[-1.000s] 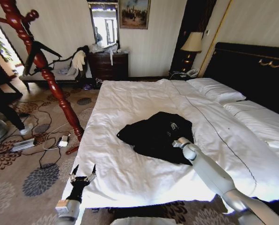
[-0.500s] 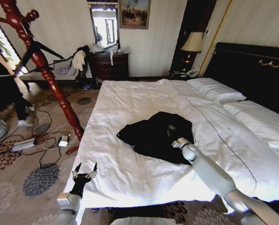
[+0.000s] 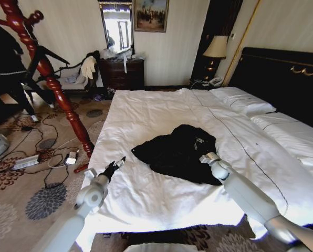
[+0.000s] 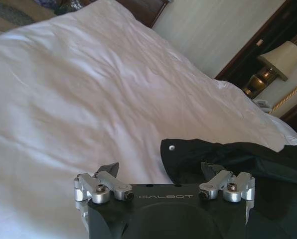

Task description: Pick up the clothes from the bed and hang them on the clothes hanger.

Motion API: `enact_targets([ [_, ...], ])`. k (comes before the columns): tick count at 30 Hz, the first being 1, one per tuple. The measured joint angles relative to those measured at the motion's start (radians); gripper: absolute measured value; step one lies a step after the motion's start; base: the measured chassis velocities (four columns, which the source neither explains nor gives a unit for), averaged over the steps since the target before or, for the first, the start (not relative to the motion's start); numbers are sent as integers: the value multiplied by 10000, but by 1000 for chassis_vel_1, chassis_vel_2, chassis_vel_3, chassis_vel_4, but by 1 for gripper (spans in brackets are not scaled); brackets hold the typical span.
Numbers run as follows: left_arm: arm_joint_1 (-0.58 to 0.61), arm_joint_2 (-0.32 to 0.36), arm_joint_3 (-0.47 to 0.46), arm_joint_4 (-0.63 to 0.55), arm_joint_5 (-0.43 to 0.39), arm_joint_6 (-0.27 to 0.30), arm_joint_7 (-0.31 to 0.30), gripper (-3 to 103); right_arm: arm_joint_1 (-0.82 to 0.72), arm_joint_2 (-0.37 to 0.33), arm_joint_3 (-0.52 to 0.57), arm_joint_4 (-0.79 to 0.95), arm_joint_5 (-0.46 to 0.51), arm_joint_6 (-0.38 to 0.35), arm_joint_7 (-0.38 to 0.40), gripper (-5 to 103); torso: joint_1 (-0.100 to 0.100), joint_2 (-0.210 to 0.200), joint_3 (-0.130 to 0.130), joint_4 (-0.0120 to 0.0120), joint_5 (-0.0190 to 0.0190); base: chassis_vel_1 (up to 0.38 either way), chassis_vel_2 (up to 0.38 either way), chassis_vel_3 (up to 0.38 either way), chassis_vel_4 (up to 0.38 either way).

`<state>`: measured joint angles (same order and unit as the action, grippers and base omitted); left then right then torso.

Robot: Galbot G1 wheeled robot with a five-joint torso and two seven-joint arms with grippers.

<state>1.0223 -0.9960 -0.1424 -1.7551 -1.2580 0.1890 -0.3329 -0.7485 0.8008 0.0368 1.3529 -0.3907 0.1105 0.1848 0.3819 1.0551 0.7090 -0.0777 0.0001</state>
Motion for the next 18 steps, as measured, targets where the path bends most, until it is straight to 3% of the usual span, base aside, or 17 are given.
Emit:
enact_targets([
  [1, 0, 0, 0, 0, 0, 0, 0, 93, 0, 0, 0, 0, 0, 0, 0, 0, 0, 0, 0, 0, 0, 0, 0, 0, 0],
  [4, -1773, -696, 1094, 1814, 411, 51, 172, 89, -242, -267, 168, 146, 180, -90, 23, 0, 1, 0, 0, -6, -1, 0, 0, 0, 0],
  [5, -1773, -696, 1094, 1814, 411, 51, 172, 89, -242, -267, 168, 146, 180, -90, 23, 0, 1, 0, 0, -6, -1, 0, 0, 0, 0],
  [8, -2916, -1080, 1944, 2982, 1737, 52, 467, 83, -381, -443, 295, 301, 442, -287, 34, 0, 1, -1, 0, -4, 2, 0, 0, 0, 0],
  [12, -3813, -1536, 2701, 3960, 2408, -27, 830, 80, -493, -597, 333, 598, 921, -657, 103, 0, -1, -1, -1, -2, -1, 0, 0, 0, 0],
  [18, -4250, -1870, 3301, 4497, 2721, -28, 918, 79, -547, -604, 462, 613, 952, -671, 143, 0, 0, -1, -1, -2, 1, 0, 0, 0, 0],
])
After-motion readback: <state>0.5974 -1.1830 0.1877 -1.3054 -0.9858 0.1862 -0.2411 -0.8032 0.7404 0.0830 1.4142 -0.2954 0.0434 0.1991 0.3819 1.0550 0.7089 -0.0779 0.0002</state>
